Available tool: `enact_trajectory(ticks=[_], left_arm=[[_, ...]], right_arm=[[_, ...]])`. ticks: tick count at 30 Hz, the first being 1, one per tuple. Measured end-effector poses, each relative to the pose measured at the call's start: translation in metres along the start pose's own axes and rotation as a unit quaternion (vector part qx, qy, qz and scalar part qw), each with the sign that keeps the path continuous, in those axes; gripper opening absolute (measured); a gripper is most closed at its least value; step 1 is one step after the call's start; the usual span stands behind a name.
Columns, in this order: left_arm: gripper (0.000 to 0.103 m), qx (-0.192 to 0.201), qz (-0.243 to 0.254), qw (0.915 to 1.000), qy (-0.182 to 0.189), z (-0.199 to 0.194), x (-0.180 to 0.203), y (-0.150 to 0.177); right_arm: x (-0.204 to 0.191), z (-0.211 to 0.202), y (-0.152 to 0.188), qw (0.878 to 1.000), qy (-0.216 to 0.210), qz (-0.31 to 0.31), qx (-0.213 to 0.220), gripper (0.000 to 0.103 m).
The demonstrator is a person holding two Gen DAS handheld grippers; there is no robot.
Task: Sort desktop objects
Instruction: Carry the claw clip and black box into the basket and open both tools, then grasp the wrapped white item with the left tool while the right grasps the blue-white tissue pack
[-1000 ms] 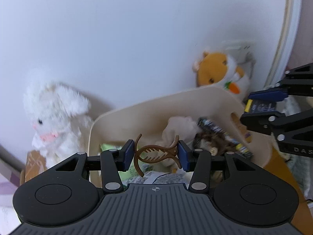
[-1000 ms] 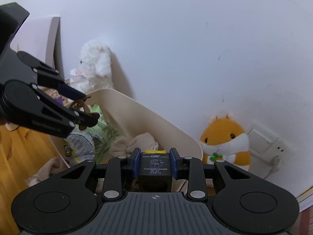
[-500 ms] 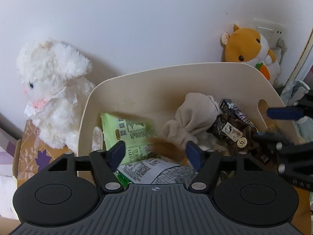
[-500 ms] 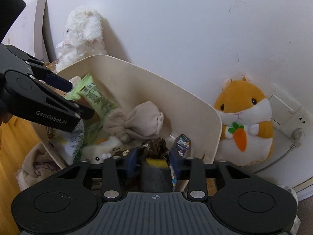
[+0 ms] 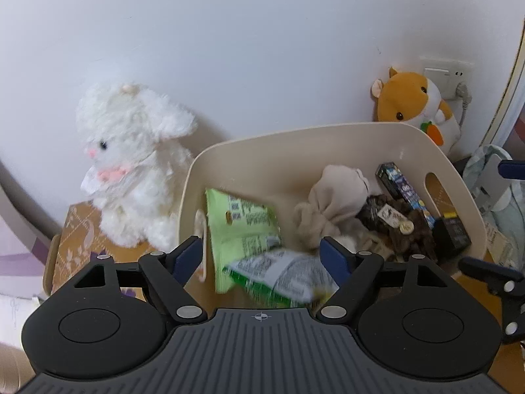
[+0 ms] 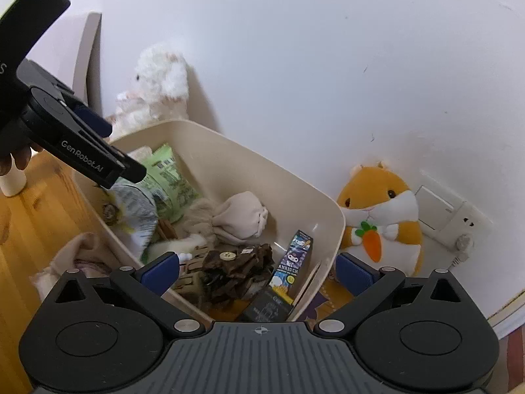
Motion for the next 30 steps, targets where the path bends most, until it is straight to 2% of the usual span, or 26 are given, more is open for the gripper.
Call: enact_trajectory(ticks=[6, 11, 19, 26, 28, 30], left_arm=[[0.081, -0.007, 0.011, 0.9998, 0.017, -0.027, 0.005, 0.023], [0.082, -0.021, 0.018, 0.9993, 0.023, -0.045, 0.012, 0.049], [0.082, -0.087, 0.005, 0.9955, 0.037, -0.053, 0.018, 0.101], [0.082, -0.141, -0.049, 0.9878, 0.044, -0.044, 0.014, 0.130], [0.082, -0.144, -0.039, 0.9879, 0.042, -0.042, 0.014, 0.135], [0.082, -0.136, -0.007, 0.9895, 0.049, -0.043, 0.015, 0.137]], right_arm=[[-0.001, -0.029, 0.022, 0.999, 0.004, 0.039, 0.006, 0.103], [-0.009, -0.042, 0.054, 0.999, 0.003, 0.042, -0.030, 0.103], [-0.024, -0.054, 0.097, 0.995, -0.010, 0.060, -0.081, 0.103], [-0.047, -0.044, 0.117, 0.992, -0.030, 0.046, -0.116, 0.103], [-0.053, -0.040, 0.121, 0.991, -0.035, 0.039, -0.126, 0.103], [-0.057, -0.037, 0.124, 0.990, -0.040, 0.035, -0.134, 0.103]])
Point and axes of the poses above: each gripper's, at about its wrist camera, not at the fingertips, and z roughly the way its jaws point, x to its right, y to its underside, the point moved 2 cm from there along z, roughly the way its jaws point, and after that the axes turned 12 degrees about x, right-handed, at the moved point
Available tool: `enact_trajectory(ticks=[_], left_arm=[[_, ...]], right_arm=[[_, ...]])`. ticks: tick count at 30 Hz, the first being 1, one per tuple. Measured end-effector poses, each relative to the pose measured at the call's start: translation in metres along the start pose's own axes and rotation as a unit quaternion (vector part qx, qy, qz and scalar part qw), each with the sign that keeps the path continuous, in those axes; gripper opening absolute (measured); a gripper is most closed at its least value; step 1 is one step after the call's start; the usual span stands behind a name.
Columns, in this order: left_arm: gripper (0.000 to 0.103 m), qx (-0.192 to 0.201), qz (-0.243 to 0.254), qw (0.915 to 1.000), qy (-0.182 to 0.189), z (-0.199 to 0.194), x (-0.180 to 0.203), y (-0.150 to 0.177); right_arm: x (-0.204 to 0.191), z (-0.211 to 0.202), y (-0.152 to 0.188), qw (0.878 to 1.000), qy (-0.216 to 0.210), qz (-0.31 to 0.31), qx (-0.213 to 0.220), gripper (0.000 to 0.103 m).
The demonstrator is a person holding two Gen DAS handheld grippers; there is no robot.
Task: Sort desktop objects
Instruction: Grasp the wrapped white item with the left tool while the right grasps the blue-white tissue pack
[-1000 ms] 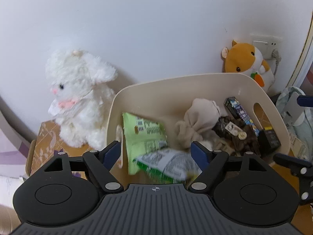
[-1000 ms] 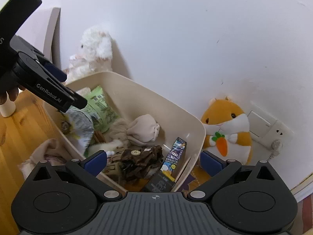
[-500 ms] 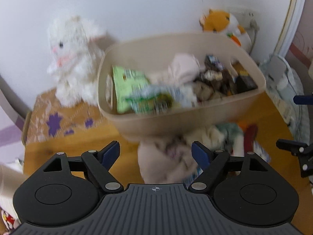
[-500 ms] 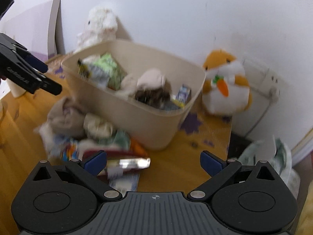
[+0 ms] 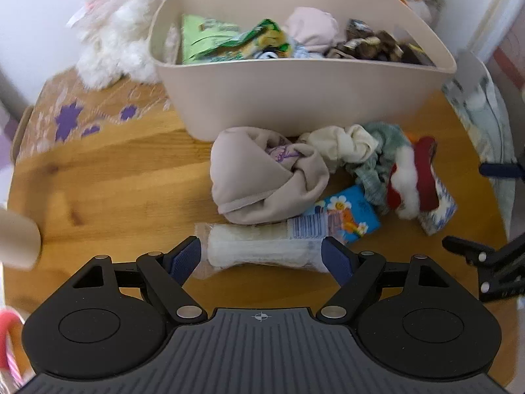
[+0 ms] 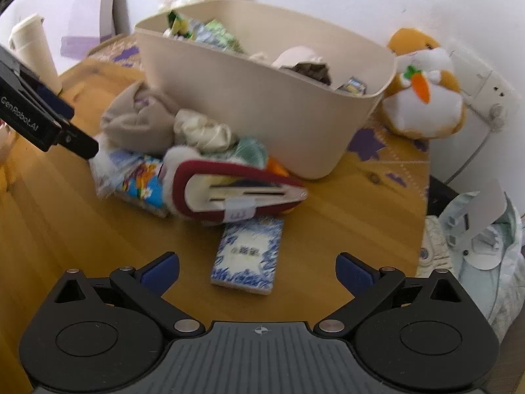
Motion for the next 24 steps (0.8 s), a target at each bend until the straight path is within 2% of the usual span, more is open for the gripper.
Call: enact_trajectory(ticks=[4, 10, 13, 19, 24], left_arm=[[0.082, 0.005, 0.097, 0.9952, -0.011, 0.002, 0.005, 0.007], [0.082, 0.008, 0.218, 0.9758, -0.011, 0.014, 0.015, 0.020], [0.082, 0.002, 0.235, 0.9721, 0.001, 0.023, 0.017, 0.021], [0.082, -0.003, 0.217, 0.9759, 0.016, 0.039, 0.015, 0.018], [0.082, 0.006, 0.219, 0.9753, 0.028, 0.044, 0.017, 0.017]], right_arm=[[-0.004, 0.006, 0.005, 1.000, -0.004, -0.008, -0.009, 0.103], [-0.004, 0.014, 0.010, 1.000, -0.006, -0.003, -0.019, 0.103], [-0.002, 0.019, 0.011, 1.000, -0.003, 0.000, -0.025, 0.103], [0.002, 0.029, 0.009, 0.999, 0.004, 0.014, -0.029, 0.103], [0.002, 0.035, 0.008, 0.999, 0.006, 0.017, -0.028, 0.103]])
Point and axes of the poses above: each gripper's, at about its wrist camera, not at the fingertips, and z roughly the way its jaws point, x to its right, y to its underside, the point moved 2 cm from there along z, roughly the way its jaws point, and after that the axes turned 12 degrees about x, right-handed, at the moved point
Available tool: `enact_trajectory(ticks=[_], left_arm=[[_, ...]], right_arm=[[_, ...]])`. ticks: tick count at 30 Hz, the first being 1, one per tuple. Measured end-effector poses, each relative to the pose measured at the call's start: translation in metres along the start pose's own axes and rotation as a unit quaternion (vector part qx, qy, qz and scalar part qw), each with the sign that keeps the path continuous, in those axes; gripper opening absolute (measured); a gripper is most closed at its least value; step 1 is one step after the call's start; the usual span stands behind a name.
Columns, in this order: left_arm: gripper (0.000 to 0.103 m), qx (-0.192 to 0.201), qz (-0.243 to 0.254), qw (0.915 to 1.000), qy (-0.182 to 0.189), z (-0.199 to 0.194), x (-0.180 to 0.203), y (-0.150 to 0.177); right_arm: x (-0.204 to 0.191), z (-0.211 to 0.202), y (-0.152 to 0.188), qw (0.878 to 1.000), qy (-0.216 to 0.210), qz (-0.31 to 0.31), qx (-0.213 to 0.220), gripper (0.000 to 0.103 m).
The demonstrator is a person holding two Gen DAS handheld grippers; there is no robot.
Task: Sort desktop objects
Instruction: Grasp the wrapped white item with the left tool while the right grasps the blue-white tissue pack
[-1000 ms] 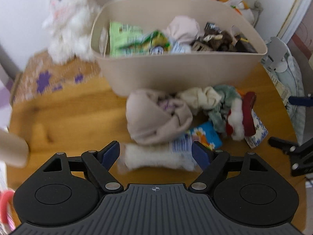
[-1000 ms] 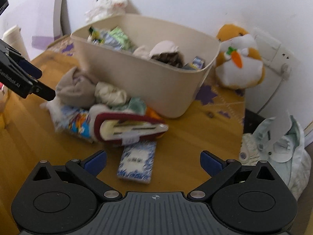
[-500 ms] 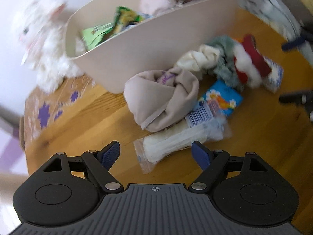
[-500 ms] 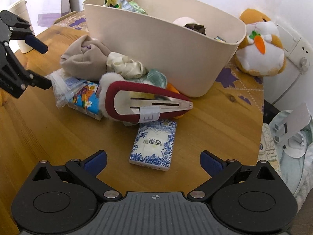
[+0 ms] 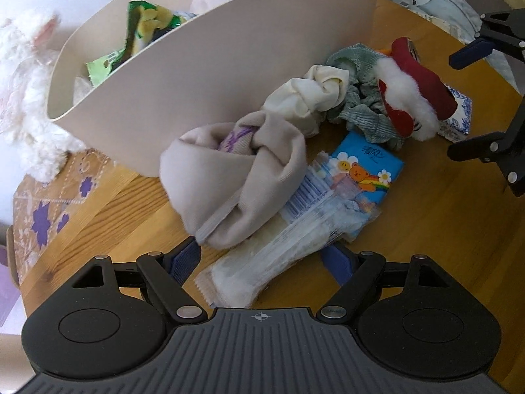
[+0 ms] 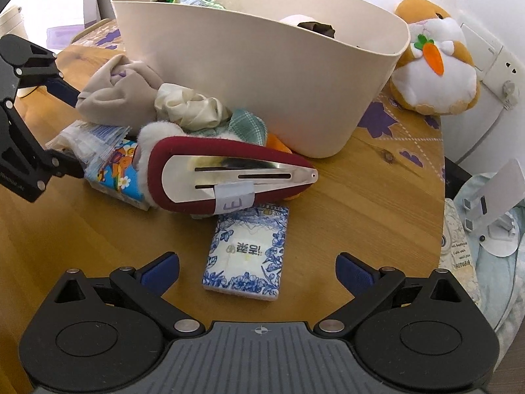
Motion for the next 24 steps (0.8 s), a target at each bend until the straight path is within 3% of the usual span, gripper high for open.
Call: enact_trajectory(ticks=[6, 11, 17, 20, 24], left_arm=[[0.081, 0.003, -0.034, 0.9992, 0.020, 0.004, -0.006, -0.003], [0.064, 0.003, -0.059, 0.9975, 0.039, -0.001, -0.011, 0.000], [0.048, 0.003, -0.063, 0.9967, 0.051, -0.009, -0.001, 0.002], [0.043, 0.001, -0.065, 0.9964, 0.055, -0.013, 0.002, 0.004], [0.037, 0.002, -0.073, 0.9952, 0.065, -0.020, 0.005, 0.007]], right_arm=[[-0.001, 0.007, -0.001, 1.000, 0.003, 0.006, 0.000, 0.103], [-0.001, 0.010, -0.003, 1.000, -0.004, 0.014, 0.001, 0.093], [0.000, 0.005, -0.002, 0.999, -0.017, 0.035, 0.010, 0.067], [0.000, 0.001, -0.003, 0.999, -0.013, 0.043, 0.010, 0.047], [0.002, -0.004, 0.003, 0.998, -0.012, 0.061, 0.003, 0.044]])
Point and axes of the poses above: each gripper's, at about its wrist camera, not at the fingertips, and z roughly the way its jaws point, x to its right, y to its underside, the point moved 2 cm from there along z, roughly the way its jaws point, and after that the axes turned 12 degrees about x, right-handed, at the moved point
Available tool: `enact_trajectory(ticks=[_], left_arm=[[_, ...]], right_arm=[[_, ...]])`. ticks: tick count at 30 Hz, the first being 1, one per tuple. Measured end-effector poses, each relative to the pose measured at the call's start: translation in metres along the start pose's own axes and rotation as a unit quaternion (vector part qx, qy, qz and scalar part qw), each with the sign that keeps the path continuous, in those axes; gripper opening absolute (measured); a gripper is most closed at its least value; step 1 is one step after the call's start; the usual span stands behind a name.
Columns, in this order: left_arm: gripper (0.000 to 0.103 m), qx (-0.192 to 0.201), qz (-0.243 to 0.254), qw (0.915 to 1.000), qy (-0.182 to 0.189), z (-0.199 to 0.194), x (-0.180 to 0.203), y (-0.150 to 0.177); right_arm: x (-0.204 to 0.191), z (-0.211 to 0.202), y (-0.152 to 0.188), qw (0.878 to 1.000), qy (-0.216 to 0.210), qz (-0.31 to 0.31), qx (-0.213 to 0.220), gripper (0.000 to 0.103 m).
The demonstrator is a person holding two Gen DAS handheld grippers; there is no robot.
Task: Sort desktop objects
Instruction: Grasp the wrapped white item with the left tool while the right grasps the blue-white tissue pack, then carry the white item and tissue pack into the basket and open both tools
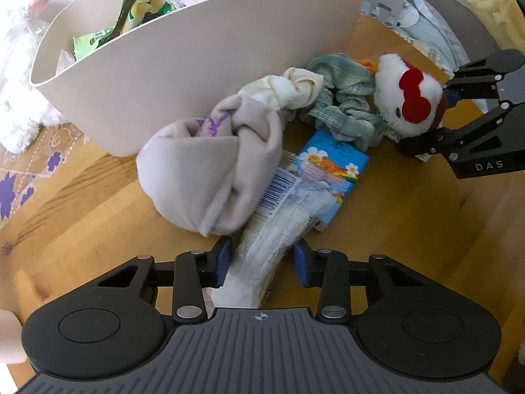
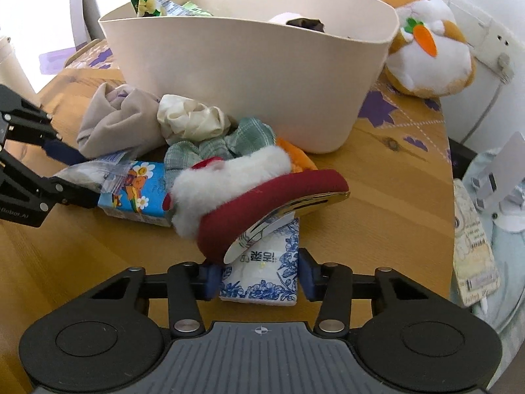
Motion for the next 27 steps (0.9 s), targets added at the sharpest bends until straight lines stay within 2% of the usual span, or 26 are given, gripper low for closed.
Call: enact_trajectory(ticks=[6, 13, 27], left_arm=[[0.033, 0.003, -0.019, 0.9996, 0.020, -0.011, -0.001, 0.010], [0.032, 0.013, -0.033, 0.9991, 0.024, -0.031, -0.004, 0.018], [0.031, 0.049, -0.064, 0.9962, 0.033, -0.065, -0.013, 0.006]], right_arm=[[-0.001, -0.018, 0.010, 0.999, -0.015, 0.036, 0.001, 0.043], [0.009, -0.043, 0.017, 0.990, -0.037, 0.135, 0.006, 0.042], [0.003, -0.087, 0.005, 0.994, -0.041, 0.102, 0.028, 0.042]])
Point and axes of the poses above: each gripper's, at about its wrist camera, not at the fingertips, and z roughly the way its jaws point, x to its right, y to its underside, the point moved 2 cm from there along z, roughly the way its jaws point, and after that the axes turned 12 degrees about x, right-handed, at the moved point
